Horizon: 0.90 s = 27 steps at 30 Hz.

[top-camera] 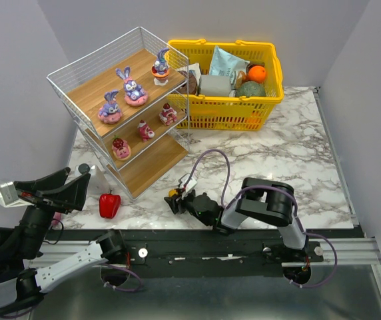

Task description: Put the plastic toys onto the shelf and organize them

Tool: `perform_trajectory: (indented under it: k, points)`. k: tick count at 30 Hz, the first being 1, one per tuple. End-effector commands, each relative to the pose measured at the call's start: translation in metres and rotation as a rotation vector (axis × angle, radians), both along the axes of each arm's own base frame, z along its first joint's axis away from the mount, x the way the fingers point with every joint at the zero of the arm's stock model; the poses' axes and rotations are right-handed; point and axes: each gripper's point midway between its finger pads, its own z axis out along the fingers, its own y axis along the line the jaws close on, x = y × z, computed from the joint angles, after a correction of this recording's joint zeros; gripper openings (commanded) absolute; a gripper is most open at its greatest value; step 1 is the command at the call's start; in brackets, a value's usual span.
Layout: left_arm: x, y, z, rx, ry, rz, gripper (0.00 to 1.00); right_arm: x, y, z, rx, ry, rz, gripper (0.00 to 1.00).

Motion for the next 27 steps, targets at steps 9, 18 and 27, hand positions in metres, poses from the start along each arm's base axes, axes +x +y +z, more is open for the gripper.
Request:
perform_trajectory:
  k: [9, 18, 27]
  points:
    - [-0.010, 0.013, 0.004, -0.064, -0.031, -0.027, 0.99, 0.009, 0.021, 0.019, 0.046, -0.012, -0.027, 0.29]
    - [-0.011, 0.018, 0.002, -0.069, -0.029, -0.019, 0.99, 0.026, 0.067, 0.047, 0.080, -0.013, -0.051, 0.28]
    - [-0.014, 0.027, 0.004, -0.079, -0.031, -0.014, 0.99, 0.034, 0.098, 0.030, 0.034, 0.005, -0.082, 0.29]
